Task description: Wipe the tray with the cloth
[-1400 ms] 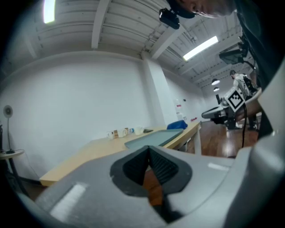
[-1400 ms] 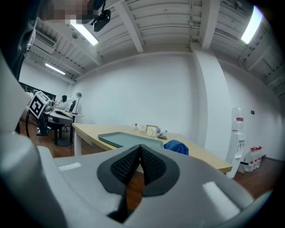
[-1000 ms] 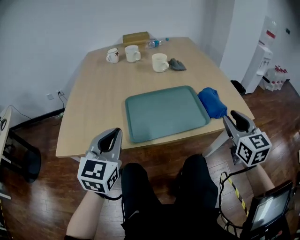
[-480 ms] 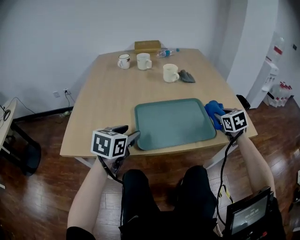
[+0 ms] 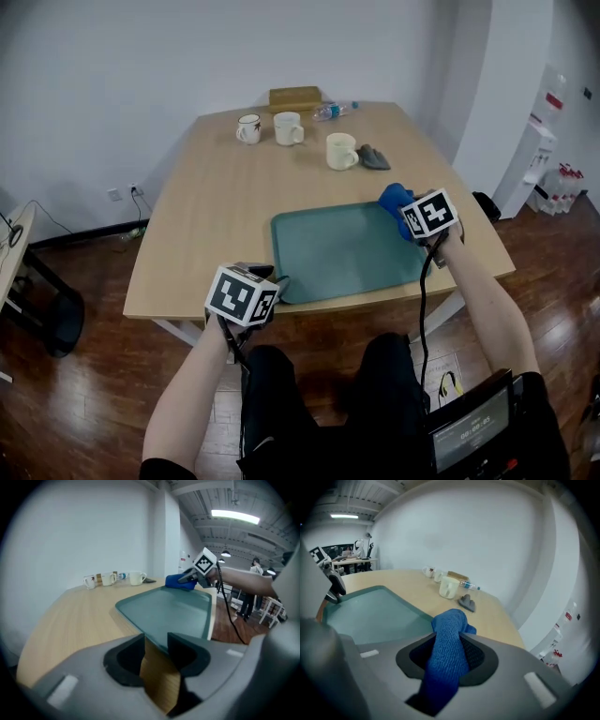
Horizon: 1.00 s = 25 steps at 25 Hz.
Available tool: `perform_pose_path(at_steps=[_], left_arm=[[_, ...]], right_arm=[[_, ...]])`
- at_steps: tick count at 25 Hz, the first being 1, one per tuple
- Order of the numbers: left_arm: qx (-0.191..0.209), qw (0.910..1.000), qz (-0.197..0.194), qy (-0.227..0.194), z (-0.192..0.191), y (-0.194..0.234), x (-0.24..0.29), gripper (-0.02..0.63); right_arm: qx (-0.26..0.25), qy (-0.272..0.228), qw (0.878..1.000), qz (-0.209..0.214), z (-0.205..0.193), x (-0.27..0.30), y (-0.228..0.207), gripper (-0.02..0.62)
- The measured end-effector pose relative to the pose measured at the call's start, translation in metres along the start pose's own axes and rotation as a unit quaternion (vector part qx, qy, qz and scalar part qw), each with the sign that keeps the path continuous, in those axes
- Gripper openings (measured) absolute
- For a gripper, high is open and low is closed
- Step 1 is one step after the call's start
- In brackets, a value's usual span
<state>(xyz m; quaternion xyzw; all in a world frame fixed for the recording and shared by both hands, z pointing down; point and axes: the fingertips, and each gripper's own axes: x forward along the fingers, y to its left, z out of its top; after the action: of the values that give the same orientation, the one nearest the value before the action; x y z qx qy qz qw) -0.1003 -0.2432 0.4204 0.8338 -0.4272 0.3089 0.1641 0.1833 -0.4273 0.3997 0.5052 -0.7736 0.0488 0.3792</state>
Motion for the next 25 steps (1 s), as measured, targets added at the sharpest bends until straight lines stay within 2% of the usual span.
perform_pose_path(at_steps=[3,7,11,19,22,25], left_arm=[[0.004,0.9999,-0.014,0.003,0.001,-0.005,0.003,0.149],[-0.001,0.9992,-0.038,0.008,-0.001,-0.009,0.008,0.149],[0.001,0.9994,-0.035,0.007,0.000,-0.009,0.009,0.149],[0.005,0.9995,-0.030,0.006,-0.001,-0.010,0.008,0.147],[0.005,0.9995,-0.030,0.006,-0.001,-0.009,0.008,0.147],[0.002,0.9995,-0.031,0.005,0.000,-0.007,0.008,0.147]], right_arm=[[-0.016,0.023,1.000,0.006,0.007,0.011,0.026,0.120],[-0.017,0.019,0.998,0.053,0.027,0.024,0.080,0.120],[-0.052,0.001,0.994,0.095,0.059,0.028,0.143,0.120],[-0.106,-0.027,0.978,0.178,0.109,0.025,0.259,0.120],[-0.118,-0.030,0.975,0.187,0.114,0.023,0.276,0.120],[-0.120,-0.033,0.976,0.180,0.114,0.019,0.266,0.120]])
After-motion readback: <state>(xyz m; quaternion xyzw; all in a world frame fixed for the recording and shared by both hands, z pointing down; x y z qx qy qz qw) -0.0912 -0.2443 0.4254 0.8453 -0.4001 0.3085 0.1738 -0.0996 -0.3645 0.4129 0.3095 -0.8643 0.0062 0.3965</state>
